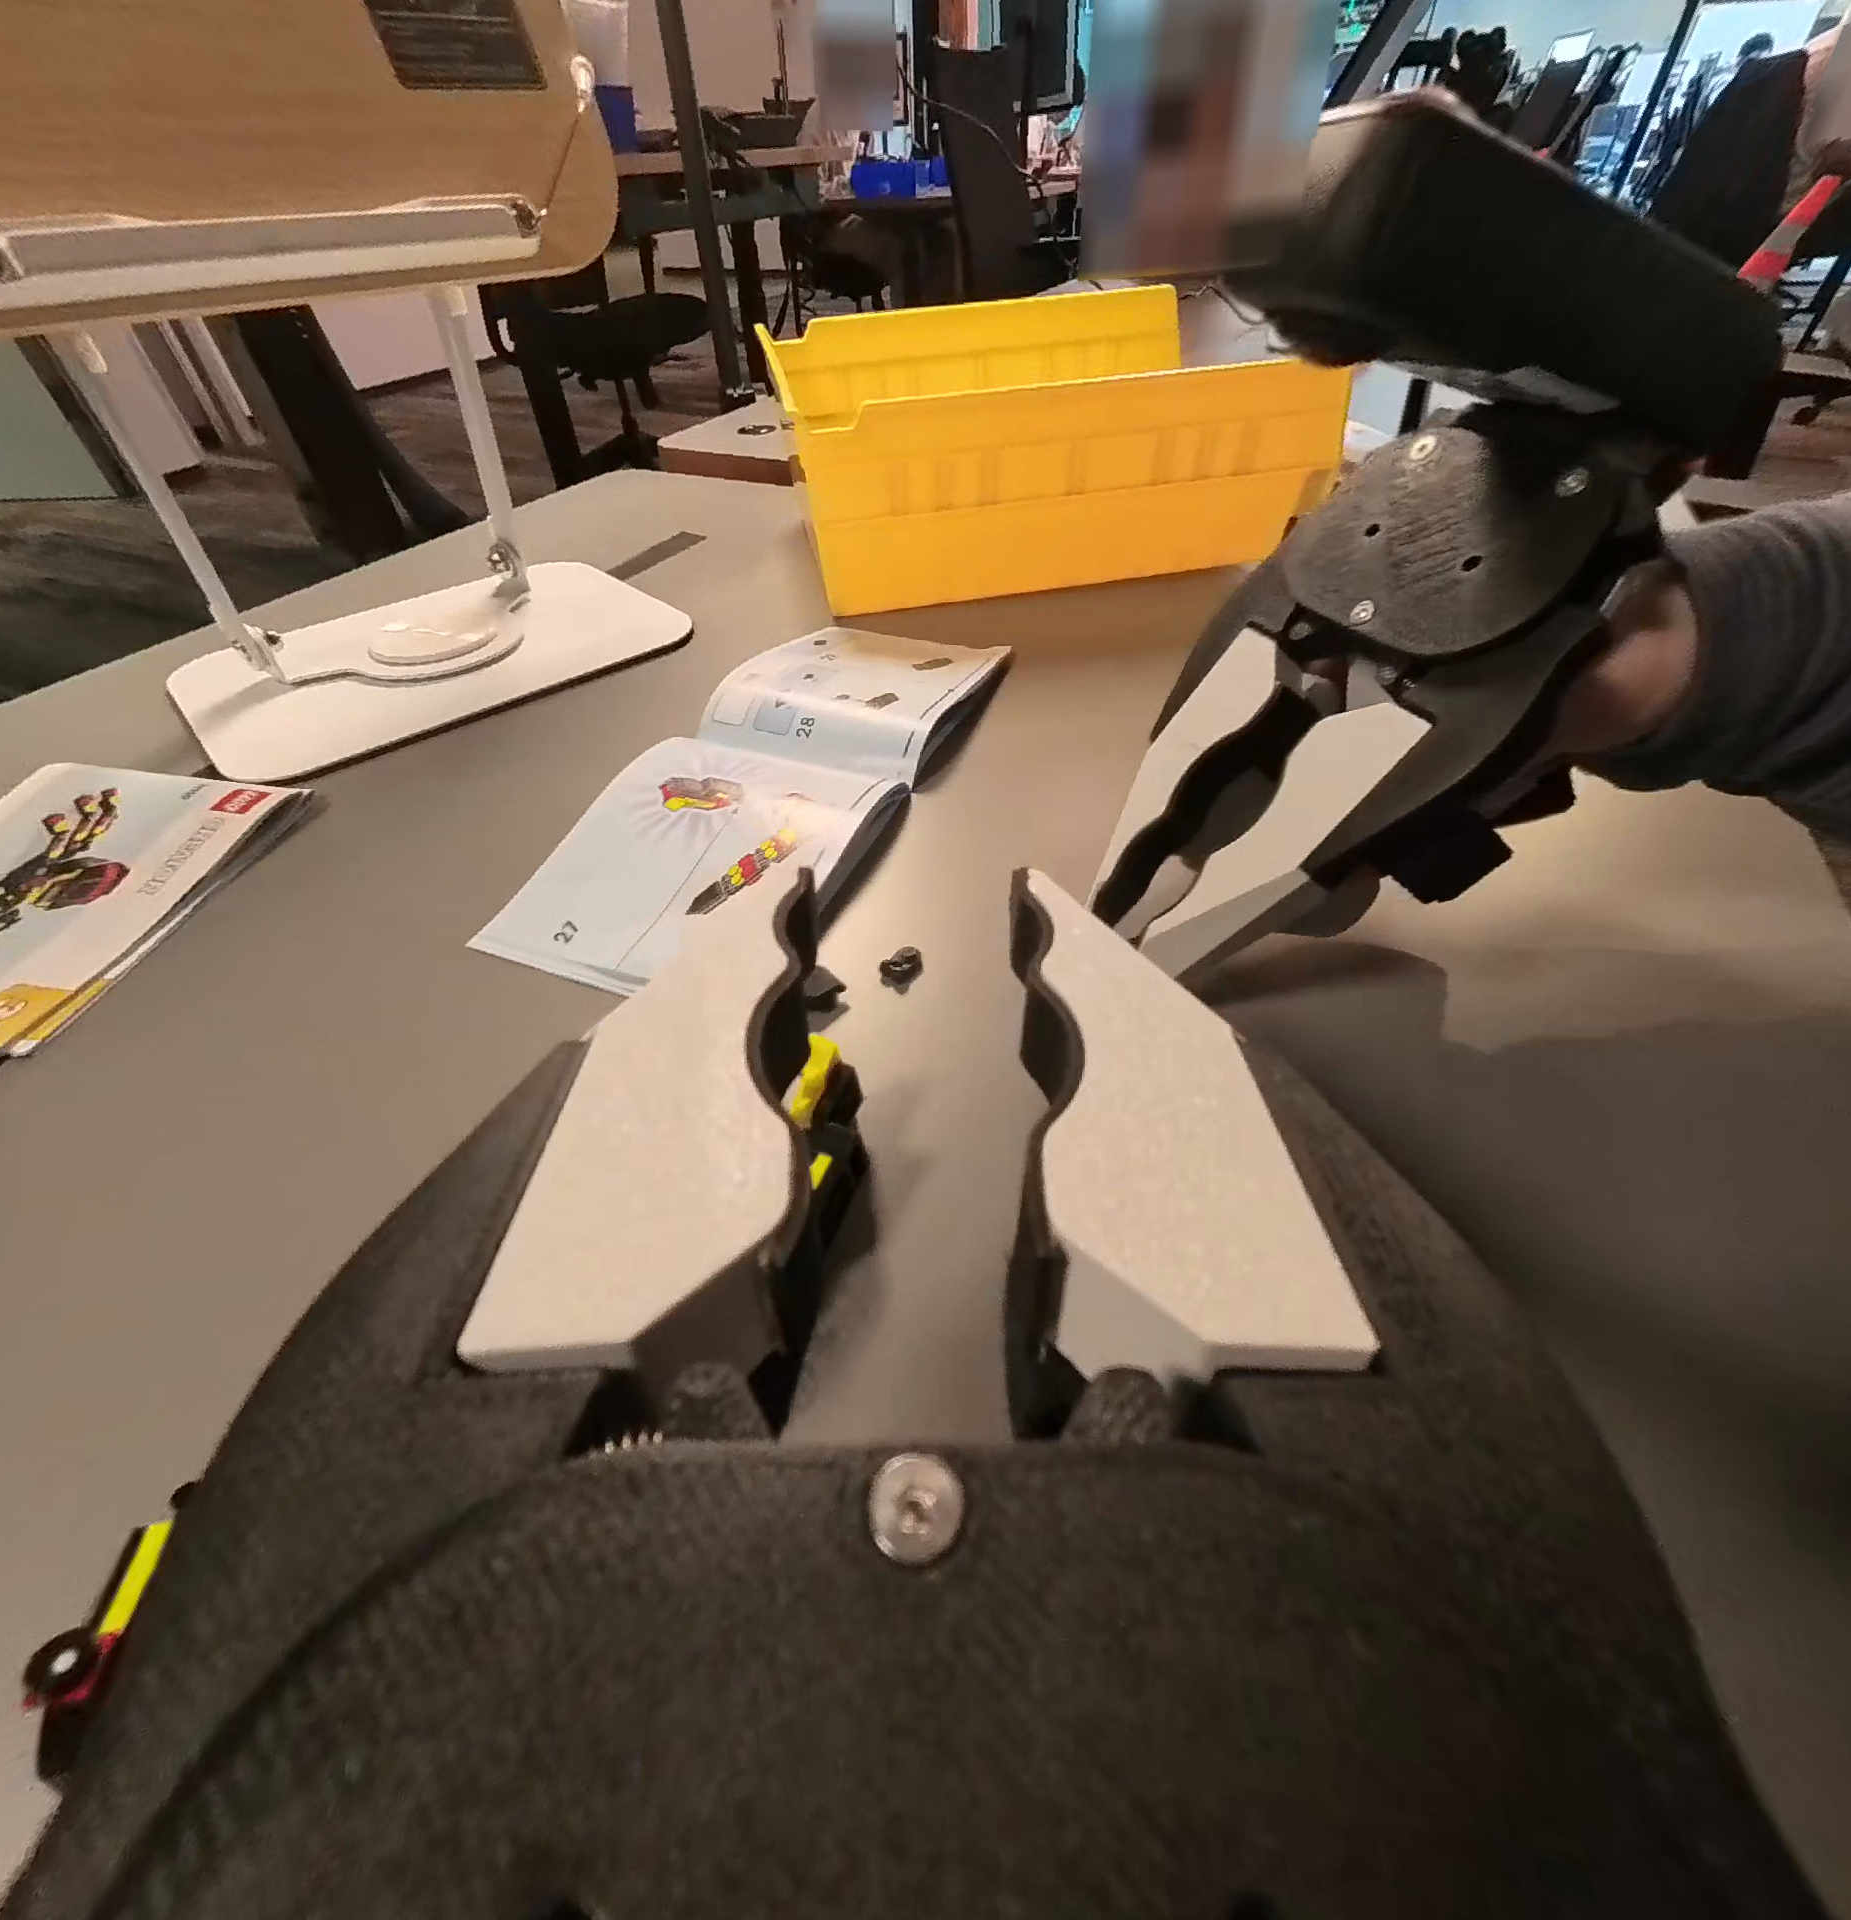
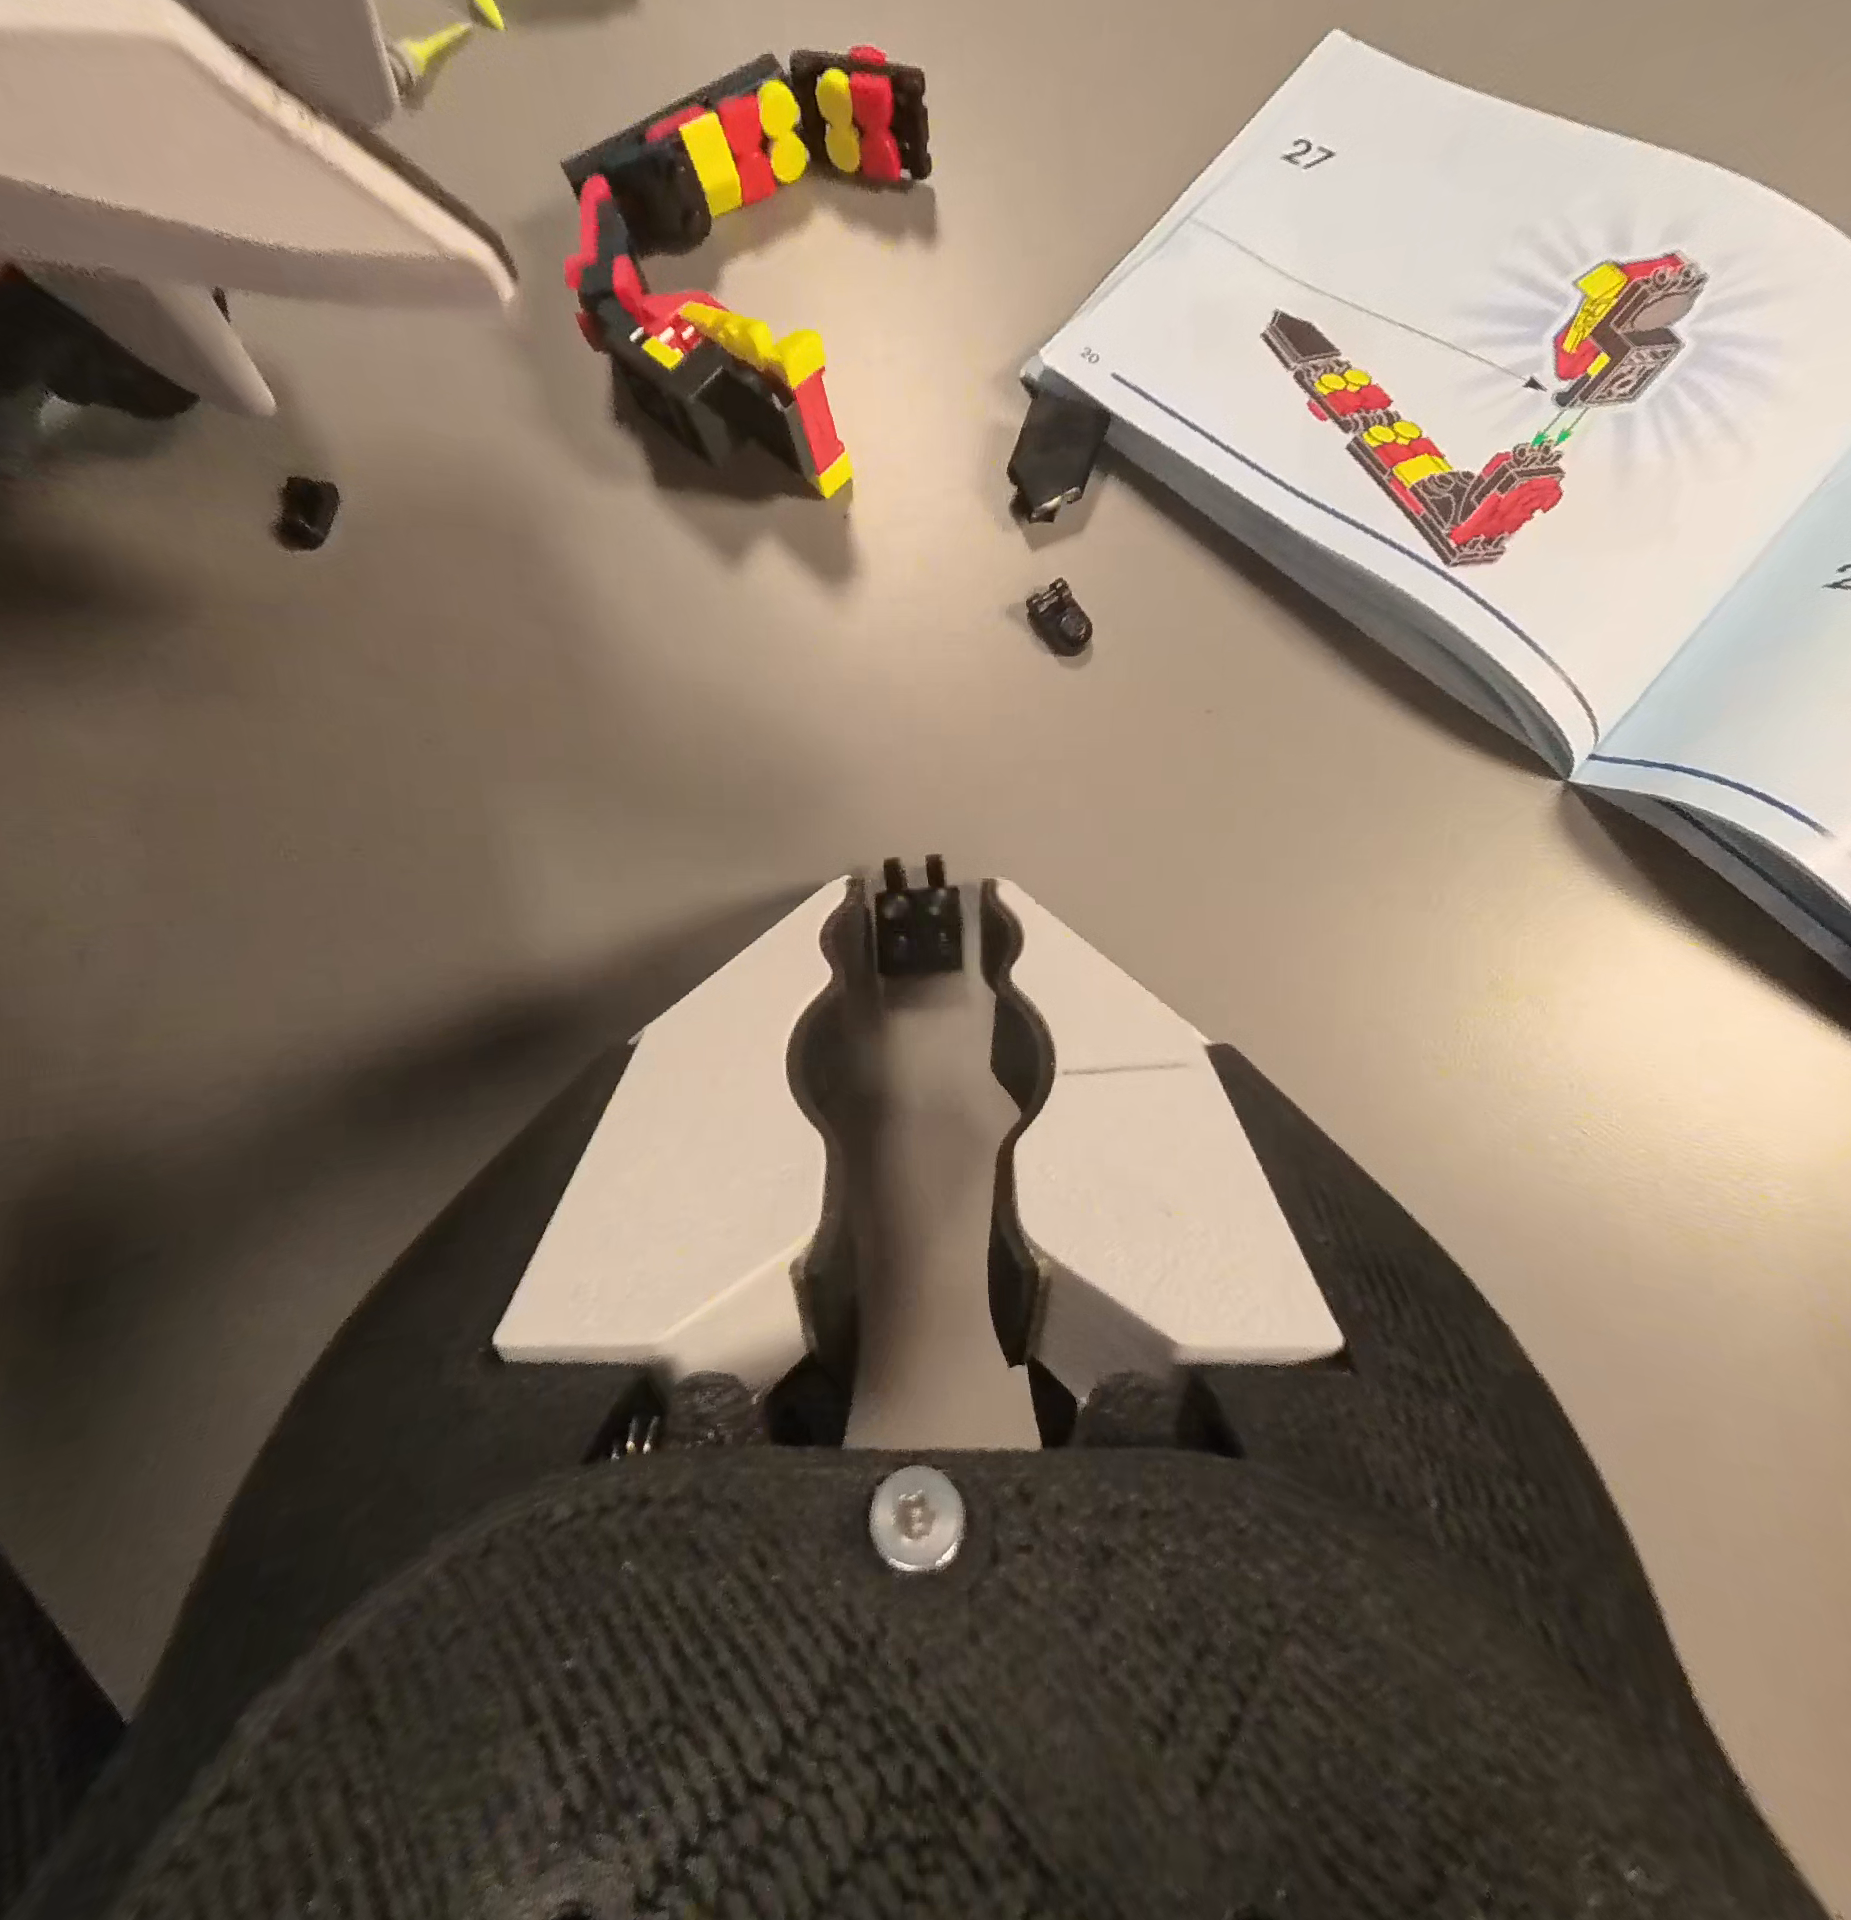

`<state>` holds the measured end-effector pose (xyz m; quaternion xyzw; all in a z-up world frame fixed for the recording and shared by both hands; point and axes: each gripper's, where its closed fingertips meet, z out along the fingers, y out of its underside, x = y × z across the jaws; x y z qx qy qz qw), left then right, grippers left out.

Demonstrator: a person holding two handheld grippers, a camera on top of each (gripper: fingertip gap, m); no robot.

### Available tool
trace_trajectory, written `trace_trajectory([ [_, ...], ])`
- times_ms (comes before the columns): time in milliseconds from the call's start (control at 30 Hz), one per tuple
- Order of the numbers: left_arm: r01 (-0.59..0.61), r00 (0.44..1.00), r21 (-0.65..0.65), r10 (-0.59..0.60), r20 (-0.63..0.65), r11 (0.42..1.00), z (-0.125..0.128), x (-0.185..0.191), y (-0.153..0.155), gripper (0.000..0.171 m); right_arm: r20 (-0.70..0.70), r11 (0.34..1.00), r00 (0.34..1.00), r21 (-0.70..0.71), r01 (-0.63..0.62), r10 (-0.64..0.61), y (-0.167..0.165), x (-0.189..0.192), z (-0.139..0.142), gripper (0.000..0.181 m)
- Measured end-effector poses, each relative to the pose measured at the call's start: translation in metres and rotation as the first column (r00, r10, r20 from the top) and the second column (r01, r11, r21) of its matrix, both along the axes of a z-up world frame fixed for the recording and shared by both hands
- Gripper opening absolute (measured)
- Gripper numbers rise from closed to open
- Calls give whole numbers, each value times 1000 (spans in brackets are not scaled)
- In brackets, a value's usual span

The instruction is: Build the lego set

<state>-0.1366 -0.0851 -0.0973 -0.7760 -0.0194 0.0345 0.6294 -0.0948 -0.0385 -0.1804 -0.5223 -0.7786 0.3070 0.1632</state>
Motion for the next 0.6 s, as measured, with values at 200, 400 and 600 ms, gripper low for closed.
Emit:
trace_trajectory([
  [200, -41, 999, 7, 41, -10, 999, 4, -11, -7, 36, -2, 999, 1000, -28, 20, -20, 5, 9, 1, 22],
  [400, -117, 993, 32, 117, 23, 993, 10, -34, -19, 35, -64, 1000, 998, 25, 4, -3, 4, 8, -1, 16],
  [600, -124, 990, 54, 121, 69, 991, 13, -38, -23, 33, -153, 996, 987, 86, -39, 52, -1, 4, 5, 15],
])
